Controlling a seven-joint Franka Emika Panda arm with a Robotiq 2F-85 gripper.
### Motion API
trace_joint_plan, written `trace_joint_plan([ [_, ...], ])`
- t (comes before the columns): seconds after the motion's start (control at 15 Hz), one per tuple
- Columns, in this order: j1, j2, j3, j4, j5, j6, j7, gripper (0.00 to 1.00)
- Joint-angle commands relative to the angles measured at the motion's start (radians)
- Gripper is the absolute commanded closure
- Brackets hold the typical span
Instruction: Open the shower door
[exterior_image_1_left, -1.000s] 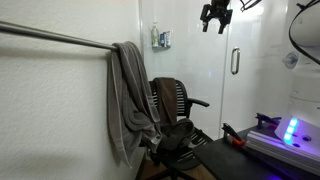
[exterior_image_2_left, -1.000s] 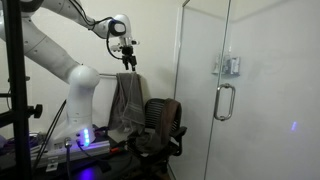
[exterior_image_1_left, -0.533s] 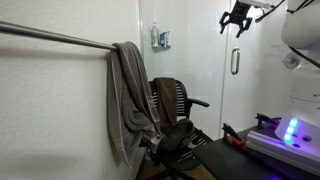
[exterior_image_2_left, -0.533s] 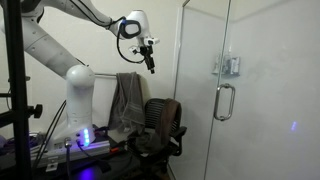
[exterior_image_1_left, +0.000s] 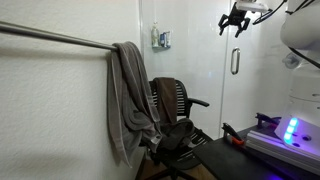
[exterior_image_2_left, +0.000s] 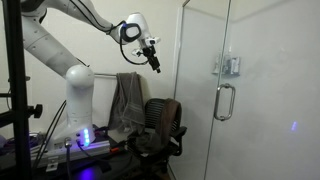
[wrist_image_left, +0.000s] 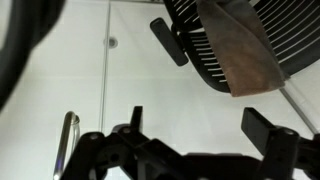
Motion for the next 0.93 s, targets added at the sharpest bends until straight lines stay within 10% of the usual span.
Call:
trace_joint_plan([
  [0.0,-0.117,0.137,-0.001,-0.002,-0.110,0.268,-0.039,0.00],
  [0.47,-0.565,0.547,0.084,0.149,-0.451,0.760,0.173,0.00],
  [0.53,-0.440,0.410,0.037,0.059,-0.347,0.698,0.078,0.00],
  [0.87,-0.617,0.562,0.119,0.148,-0.475,0.757,0.178,0.00],
])
